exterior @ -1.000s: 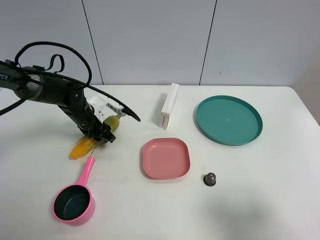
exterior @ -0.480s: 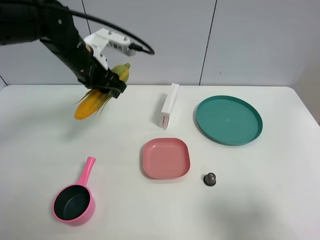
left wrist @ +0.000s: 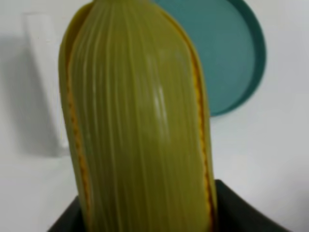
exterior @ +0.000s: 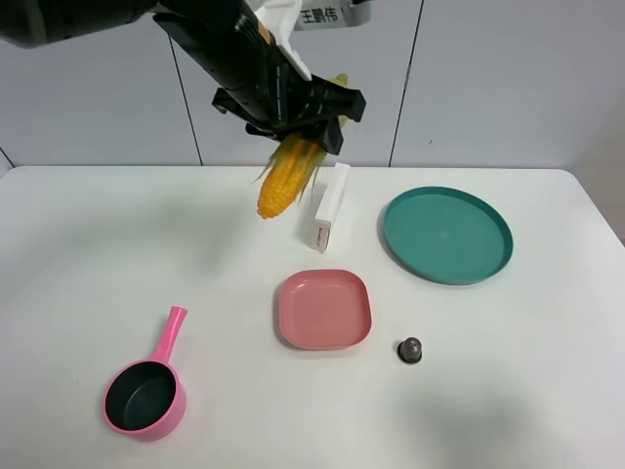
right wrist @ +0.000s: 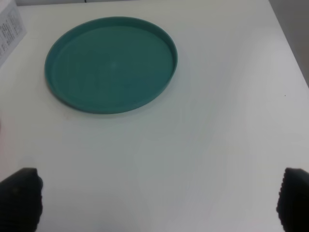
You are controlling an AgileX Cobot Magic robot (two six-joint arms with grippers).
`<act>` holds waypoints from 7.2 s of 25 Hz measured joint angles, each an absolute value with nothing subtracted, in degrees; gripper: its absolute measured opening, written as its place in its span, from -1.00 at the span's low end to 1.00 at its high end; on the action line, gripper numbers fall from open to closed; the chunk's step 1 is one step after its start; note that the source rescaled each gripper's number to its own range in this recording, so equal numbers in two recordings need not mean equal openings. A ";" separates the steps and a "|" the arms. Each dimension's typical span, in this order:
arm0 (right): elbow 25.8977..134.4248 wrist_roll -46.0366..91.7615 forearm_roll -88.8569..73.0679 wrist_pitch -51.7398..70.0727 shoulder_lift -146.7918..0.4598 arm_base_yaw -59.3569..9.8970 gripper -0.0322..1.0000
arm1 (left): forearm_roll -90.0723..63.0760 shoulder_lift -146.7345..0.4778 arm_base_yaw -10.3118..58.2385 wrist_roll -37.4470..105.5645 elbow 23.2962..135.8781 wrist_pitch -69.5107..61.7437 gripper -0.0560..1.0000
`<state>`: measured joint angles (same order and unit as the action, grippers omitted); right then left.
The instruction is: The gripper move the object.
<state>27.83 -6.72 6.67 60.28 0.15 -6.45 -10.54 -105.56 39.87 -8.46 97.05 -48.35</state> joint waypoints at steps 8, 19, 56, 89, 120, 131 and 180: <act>27.83 -6.72 6.67 60.28 0.15 -6.45 1.00 | -22.68 -113.33 46.69 -8.66 97.92 -49.07 -0.84; 27.83 -6.72 6.67 60.28 0.15 -6.45 1.00 | -33.25 -120.61 51.01 -9.11 97.92 -35.05 -0.84; 27.83 -6.72 6.67 60.28 0.15 -6.45 1.00 | -36.27 -134.43 56.50 -20.17 97.92 -20.83 -0.84; 27.83 -6.72 6.67 60.28 0.15 -6.45 1.00 | -37.83 -135.57 56.50 -25.14 97.92 -12.99 0.56; 27.83 -6.72 6.67 60.28 0.15 -6.45 1.00 | 13.65 -114.64 48.84 -5.59 97.92 -8.05 0.61; 27.83 -6.72 6.67 60.28 0.15 -6.45 1.00 | 18.36 -103.97 33.41 -4.10 97.92 -28.65 0.61; 27.83 -6.72 6.67 60.28 0.15 -6.45 1.00 | -1.02 -19.47 -1.45 4.71 42.99 -56.35 0.61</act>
<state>27.83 -6.72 6.67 60.28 0.15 -6.45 -1.02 -19.47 -1.45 4.71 42.99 -56.35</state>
